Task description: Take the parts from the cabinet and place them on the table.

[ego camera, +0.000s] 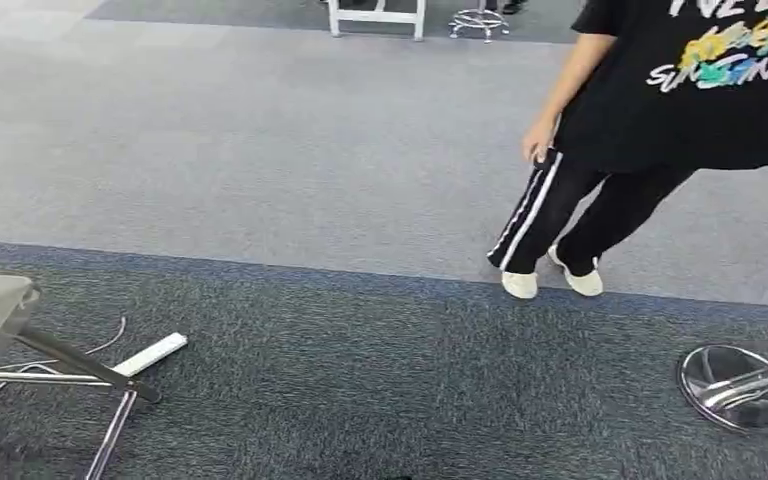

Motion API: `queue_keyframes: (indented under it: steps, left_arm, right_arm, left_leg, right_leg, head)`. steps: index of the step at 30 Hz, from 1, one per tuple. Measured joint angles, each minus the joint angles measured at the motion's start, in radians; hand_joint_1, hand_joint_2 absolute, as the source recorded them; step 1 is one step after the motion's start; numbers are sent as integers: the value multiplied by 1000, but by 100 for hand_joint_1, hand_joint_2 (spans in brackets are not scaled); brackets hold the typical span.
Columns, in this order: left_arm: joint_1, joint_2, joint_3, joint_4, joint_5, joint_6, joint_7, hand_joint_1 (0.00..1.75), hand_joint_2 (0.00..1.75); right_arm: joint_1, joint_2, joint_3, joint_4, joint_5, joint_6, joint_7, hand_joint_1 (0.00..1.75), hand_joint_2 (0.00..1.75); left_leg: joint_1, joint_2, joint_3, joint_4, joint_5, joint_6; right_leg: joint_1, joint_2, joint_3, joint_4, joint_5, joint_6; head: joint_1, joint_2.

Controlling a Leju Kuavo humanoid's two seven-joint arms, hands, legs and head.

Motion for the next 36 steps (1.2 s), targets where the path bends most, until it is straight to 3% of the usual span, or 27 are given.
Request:
queue_keyframes:
  steps: [2,3,4,7,8,9,10,12,13,14,15,16,17,18,19,20,23,24,25,26,28,29,30,31,33,34,36]
  left_arm:
    - [1,5,12,0,2,-1,0,175,175]
    - [1,8,15,0,2,-1,0,175,175]
    - [0,11,16,0,2,-1,0,175,175]
    - [15,23,25,2,-16,3,4,175,175]
    - [19,26,28,3,-24,6,4,175,175]
    - [26,29,31,5,-28,9,5,175,175]
    - [23,31,33,7,-32,9,7,175,175]
    - [22,26,34,10,-34,10,8,175,175]
    - [27,25,34,11,-35,10,8,175,175]
    - [31,24,34,13,-36,10,8,175,175]
    - [33,25,34,16,-36,10,8,175,175]
    - [33,25,34,17,-36,11,8,175,175]
    - [33,27,36,17,-36,11,8,175,175]
    - [33,28,36,18,-36,11,8,175,175]
    - [27,25,36,19,-36,11,8,175,175]
    - [31,21,36,20,-36,12,8,175,175]
    - [40,25,36,23,-37,12,8,175,175]
    - [40,26,37,23,-37,13,8,175,175]
    - [39,29,37,23,-37,13,8,175,175]
    - [38,27,37,23,-37,14,8,175,175]
    - [38,23,37,24,-37,14,8,175,175]
    - [40,22,36,25,-37,14,8,175,175]
    - [40,22,36,25,-37,14,8,175,175]
    - [40,22,36,25,-38,14,8,175,175]
    - [39,22,36,25,-47,14,13,175,175]
    - [38,20,36,26,-53,16,19,175,175]
    - [37,18,34,30,-68,21,27,175,175]
  right_arm:
    - [-1,0,0,0,3,0,0,0,0]
    - [-2,0,0,0,4,0,0,0,0]
    - [-3,0,0,0,5,0,0,0,0]
    - [-6,0,0,0,10,1,1,0,0]
    - [-7,0,0,0,11,1,1,0,0]
    - [-8,2,0,0,13,2,1,0,0]
    - [-7,2,0,0,14,2,1,0,0]
    - [-3,2,0,0,13,2,1,0,0]
    - [-2,2,0,0,13,2,1,0,0]
    - [-1,2,0,0,13,2,1,0,0]
    - [-1,2,0,0,13,2,1,0,0]
    - [-1,3,0,0,13,2,1,0,0]
    - [-2,4,0,0,13,2,1,0,0]
    - [-3,4,0,0,13,2,1,0,0]
    - [-3,2,0,1,13,2,1,0,0]
    - [-3,3,0,0,14,2,1,0,0]
    - [-6,3,0,0,13,2,1,0,0]
    - [-7,3,0,0,14,2,1,0,0]
    - [-6,3,0,0,14,2,1,0,0]
    - [-6,3,0,0,14,2,1,0,0]
    - [-3,3,0,0,14,2,1,0,0]
    - [-2,3,0,0,14,2,1,0,0]
    - [0,3,0,0,14,2,1,0,0]
    - [-1,3,0,0,14,2,1,0,0]
    - [-2,3,0,0,15,2,1,0,0]
    - [-3,3,0,0,16,2,1,0,0]
    - [-6,3,0,0,16,2,2,0,0]
  left_leg:
    - [0,-26,4,0,1,-2]
    - [4,-35,6,-1,1,-3]
    - [0,-45,5,0,-3,-12]
    - [11,-81,-1,-14,4,-41]
    - [11,-88,-3,-16,8,-48]
    - [11,-36,-8,1,1,-45]
    - [8,15,-31,44,-37,-49]
    - [10,44,-108,206,-125,-61]
    - [12,46,-146,285,-153,-66]
    - [14,46,-161,310,-154,-70]
    - [15,47,-150,291,-133,-72]
    - [16,51,-119,231,-96,-74]
    - [16,67,-63,131,-49,-77]
    - [17,110,-7,39,-14,-82]
    - [14,159,11,3,-17,-80]
    - [16,134,10,3,-10,-60]
    - [12,96,0,8,-11,-35]
    - [15,87,-1,7,-7,-27]
    - [16,77,-1,7,-6,-19]
    - [16,68,-2,7,-5,-16]
    - [15,43,-4,7,-7,-13]
    - [14,30,-4,7,-7,-13]
    - [14,18,-3,7,-7,-13]
    - [14,2,-2,7,-7,-13]
    - [15,-22,4,7,-8,-16]
    - [20,-30,6,6,-9,-18]
    - [23,-53,3,1,-10,-38]
  right_leg:
    - [1,23,81,-182,96,-14]
    - [0,69,126,-267,126,-22]
    - [2,103,144,-302,114,-27]
    - [13,65,155,-304,111,-42]
    - [6,52,158,-316,124,-51]
    - [3,40,159,-323,138,-51]
    - [3,30,158,-324,139,-56]
    - [3,2,156,-325,138,-57]
    - [3,-12,153,-324,138,-58]
    - [3,-25,152,-324,138,-58]
    - [3,-37,151,-324,136,-56]
    - [1,-50,150,-321,135,-53]
    - [-1,-63,151,-317,130,-46]
    - [1,-73,154,-310,124,-37]
    - [13,-84,154,-302,115,-29]
    - [13,-91,148,-302,107,-28]
    - [9,-126,165,-305,102,-20]
    - [3,-101,157,-295,92,-9]
    - [2,-49,141,-254,64,-4]
    - [0,-19,104,-174,24,-2]
    - [1,-2,14,3,-43,-3]
    - [1,-1,-17,47,-48,-5]
    - [1,-1,-21,38,-28,-8]
    - [1,2,1,-24,18,-14]
    - [1,37,88,-214,115,-27]
    - [0,93,121,-281,133,-36]
    - [8,76,132,-300,120,-38]
  head:
    - [-1,0]
    - [0,0]
    - [-2,0]
    - [0,0]
    - [-1,0]
    - [-2,0]
    - [-7,0]
    - [-7,0]
    - [-9,0]
    - [-9,0]
    - [-9,0]
    - [-9,0]
    - [-9,0]
    - [-9,0]
    - [-15,0]
    - [-7,0]
    - [-1,0]
    - [-2,0]
    - [-1,0]
    - [1,0]
    - [1,0]
    - [1,0]
    - [0,0]
    - [1,0]
    - [0,0]
    - [-1,0]
    - [1,0]
